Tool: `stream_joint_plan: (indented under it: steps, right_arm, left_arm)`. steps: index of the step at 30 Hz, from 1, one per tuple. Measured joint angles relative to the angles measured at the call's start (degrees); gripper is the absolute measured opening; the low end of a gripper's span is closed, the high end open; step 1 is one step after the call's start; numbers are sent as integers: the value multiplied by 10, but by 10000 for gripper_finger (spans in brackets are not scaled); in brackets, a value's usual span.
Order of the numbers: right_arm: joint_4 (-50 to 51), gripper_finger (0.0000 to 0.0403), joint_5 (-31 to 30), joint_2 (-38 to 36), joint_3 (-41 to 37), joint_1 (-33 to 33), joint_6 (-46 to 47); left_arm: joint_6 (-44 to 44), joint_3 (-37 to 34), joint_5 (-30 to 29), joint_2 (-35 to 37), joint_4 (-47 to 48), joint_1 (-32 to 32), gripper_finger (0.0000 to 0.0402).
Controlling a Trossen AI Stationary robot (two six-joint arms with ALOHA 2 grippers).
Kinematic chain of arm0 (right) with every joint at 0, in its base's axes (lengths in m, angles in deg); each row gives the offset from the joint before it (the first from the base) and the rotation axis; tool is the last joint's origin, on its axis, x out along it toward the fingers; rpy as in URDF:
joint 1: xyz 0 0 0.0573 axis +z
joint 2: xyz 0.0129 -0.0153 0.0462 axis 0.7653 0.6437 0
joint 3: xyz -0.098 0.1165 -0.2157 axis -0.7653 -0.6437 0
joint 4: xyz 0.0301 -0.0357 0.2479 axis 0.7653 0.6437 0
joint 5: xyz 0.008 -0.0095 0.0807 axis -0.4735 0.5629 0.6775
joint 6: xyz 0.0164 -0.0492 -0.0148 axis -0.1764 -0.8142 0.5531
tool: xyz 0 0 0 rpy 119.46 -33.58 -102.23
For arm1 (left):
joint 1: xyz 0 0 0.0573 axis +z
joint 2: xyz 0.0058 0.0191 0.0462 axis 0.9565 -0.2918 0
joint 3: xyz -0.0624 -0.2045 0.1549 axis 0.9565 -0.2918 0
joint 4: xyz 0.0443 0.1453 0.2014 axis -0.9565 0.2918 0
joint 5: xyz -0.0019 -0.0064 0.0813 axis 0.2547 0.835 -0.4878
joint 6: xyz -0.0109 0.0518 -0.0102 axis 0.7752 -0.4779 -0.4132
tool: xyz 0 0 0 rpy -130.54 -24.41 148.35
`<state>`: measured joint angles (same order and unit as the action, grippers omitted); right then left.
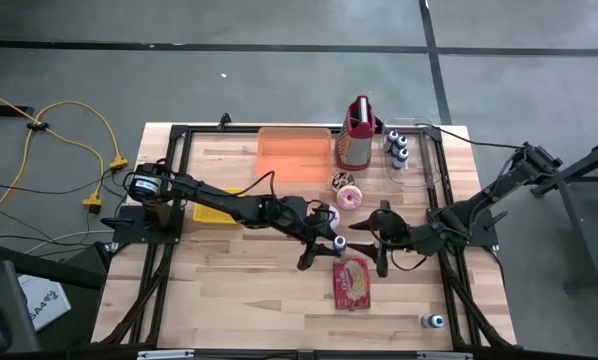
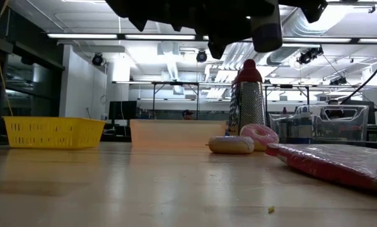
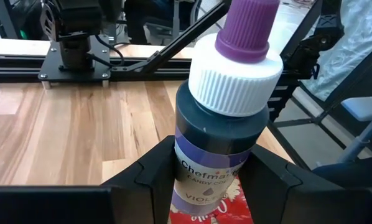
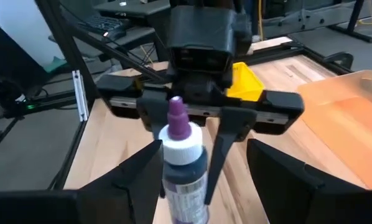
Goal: Pick & Place Food Item
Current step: Put the violet food coloring bottle into the transparent bin
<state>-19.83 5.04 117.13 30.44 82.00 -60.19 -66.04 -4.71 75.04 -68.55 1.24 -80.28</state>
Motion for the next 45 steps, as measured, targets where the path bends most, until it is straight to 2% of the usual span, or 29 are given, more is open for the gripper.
stream_joint_plan:
  steps: [9,16,26,45]
  right_arm:
    - [-1,219,3,0,0,-5,-2]
    - [-4,213,11,0,0,-31,-26]
    - [-7,210,53,0,0,-67,-28]
    - [-47,207,87,23,0,-96,-71]
  left_arm:
    - [-10,0,-29,0,-4,18,148]
    - [-10,0,-29,0,-26,25,148]
    - [-24,0,-29,0,-29,26,148]
    - [-21,0,-29,0,-48,34,148]
